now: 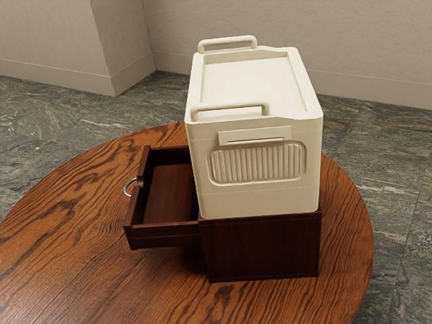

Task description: Push the drawer handle with one arm to close the drawer

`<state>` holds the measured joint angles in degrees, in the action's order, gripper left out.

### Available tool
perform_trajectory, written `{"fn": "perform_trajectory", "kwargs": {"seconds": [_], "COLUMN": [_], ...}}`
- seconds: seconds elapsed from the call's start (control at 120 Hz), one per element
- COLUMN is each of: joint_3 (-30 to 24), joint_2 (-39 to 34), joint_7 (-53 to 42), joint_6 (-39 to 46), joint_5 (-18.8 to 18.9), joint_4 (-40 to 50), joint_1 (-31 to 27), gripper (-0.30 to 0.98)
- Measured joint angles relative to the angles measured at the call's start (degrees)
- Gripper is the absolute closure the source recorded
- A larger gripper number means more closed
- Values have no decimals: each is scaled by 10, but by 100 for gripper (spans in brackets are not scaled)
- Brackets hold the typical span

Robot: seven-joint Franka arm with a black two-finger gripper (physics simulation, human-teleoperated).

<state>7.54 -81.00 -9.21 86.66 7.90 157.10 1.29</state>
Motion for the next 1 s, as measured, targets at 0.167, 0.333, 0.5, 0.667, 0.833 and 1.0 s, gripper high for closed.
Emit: {"fn": "perform_trajectory", "kwargs": {"seconds": [0.167, 0.333, 0.5, 0.667, 0.833, 1.0], "joint_3": [151, 233, 270, 317, 321, 356], "joint_2": [193, 318, 386, 441, 465, 501], "joint_7": [-128, -245, -343, -424, -486, -537], "joint_6": [173, 335, 439, 503, 538, 519], "joint_5": [82, 133, 151, 156, 152, 35], "joint_4": [4, -6, -29, -50, -60, -96], "joint_1": [5, 56, 112, 156, 174, 181], "gripper": [2, 2, 2, 2, 2, 2]}}
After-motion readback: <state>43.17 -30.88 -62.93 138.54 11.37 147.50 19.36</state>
